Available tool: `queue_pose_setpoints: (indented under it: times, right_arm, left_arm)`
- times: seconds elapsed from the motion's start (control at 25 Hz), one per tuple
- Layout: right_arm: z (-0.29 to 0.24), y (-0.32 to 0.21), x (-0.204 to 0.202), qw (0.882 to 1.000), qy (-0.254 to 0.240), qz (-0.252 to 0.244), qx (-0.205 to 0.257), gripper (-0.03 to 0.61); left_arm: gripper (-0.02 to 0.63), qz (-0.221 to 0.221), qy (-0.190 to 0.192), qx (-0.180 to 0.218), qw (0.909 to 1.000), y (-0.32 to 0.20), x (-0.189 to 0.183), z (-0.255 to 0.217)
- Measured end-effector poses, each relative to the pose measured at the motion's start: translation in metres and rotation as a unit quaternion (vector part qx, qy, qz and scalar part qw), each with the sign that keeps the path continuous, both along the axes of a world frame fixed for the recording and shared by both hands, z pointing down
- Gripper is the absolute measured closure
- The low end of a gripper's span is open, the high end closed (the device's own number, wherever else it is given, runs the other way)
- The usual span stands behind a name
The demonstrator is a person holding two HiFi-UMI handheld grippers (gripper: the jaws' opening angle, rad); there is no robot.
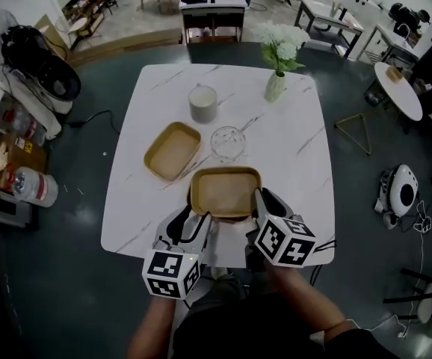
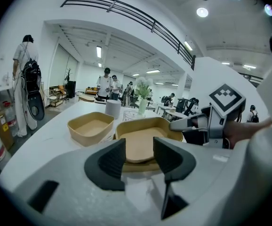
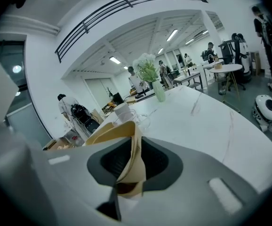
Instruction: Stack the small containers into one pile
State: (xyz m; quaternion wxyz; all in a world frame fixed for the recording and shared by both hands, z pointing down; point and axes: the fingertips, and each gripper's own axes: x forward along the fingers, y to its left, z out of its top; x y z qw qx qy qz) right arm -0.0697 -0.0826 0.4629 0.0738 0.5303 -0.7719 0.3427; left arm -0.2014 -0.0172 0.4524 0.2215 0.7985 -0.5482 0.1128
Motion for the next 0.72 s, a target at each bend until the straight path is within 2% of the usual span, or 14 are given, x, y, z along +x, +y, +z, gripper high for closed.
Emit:
queue_pose_setpoints:
  times: [0.12,0.44,0.72]
  right_arm:
    - [-0.008,0.003,0.003,0.999,0.022,-0.002,0.024,0.489]
    - [-0.041,0.003,0.007,0.996,0.034,-0.039,0.076,0.492]
    - [-0.057,0.005,0.003,0.992,0.018,-0.095,0.086,0.506]
  left_arm:
    - [0.437,-0.001,-0.002,0.006,1.0,-0.001,-0.004,-0.002]
    - [0.442,-0.039,-0.003,0.029,0.9988,0.005,-0.012,-0.022]
    - [0.533,-0.079,0.017,0.05,0.9955,0.013,-0.015,-0.042]
